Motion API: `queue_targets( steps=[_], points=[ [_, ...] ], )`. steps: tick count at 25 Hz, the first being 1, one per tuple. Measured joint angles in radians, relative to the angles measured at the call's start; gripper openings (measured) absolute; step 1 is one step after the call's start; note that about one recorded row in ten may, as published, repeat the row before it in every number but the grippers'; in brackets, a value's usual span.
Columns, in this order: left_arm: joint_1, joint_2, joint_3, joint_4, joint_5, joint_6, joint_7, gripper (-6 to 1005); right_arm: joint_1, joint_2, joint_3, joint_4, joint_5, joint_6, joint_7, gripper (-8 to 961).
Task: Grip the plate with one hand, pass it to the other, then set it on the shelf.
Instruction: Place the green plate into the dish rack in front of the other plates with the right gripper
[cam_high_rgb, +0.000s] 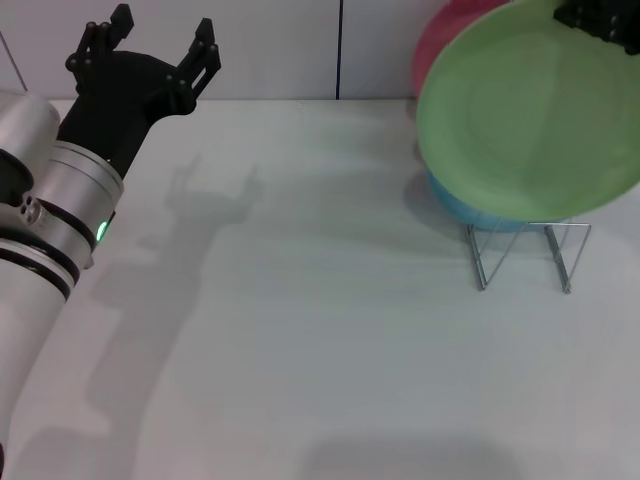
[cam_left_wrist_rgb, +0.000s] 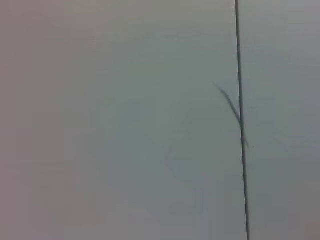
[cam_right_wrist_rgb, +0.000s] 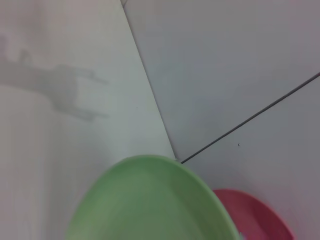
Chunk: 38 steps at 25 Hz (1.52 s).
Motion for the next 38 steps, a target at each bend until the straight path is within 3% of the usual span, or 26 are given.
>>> queue_targets(
  steps=[22,28,35,38],
  points=[
    [-0.048,0.000,0.002,0.040,0.000,-0.004,-0.013,829,-0.053,0.015,-0.051,-0.017,-0.061,0.013,0.015,194],
    [-0.065,-0.001,0.007,0.051,0.000,-0.007,-0.013,829,-0.056,0.018,-0.092,-0.018,-0.155,-0.004,0.055,215],
    [-0.094,-0.003,0.009,0.073,0.000,-0.016,-0.013,829,-0.057,0.020,-0.099,-0.031,-0.149,-0.059,0.093,241],
    [-0.094,-0.003,0.009,0.073,0.000,-0.016,-0.013,829,-0.049,0.020,-0.100,-0.034,-0.146,-0.083,0.111,329]
  ],
)
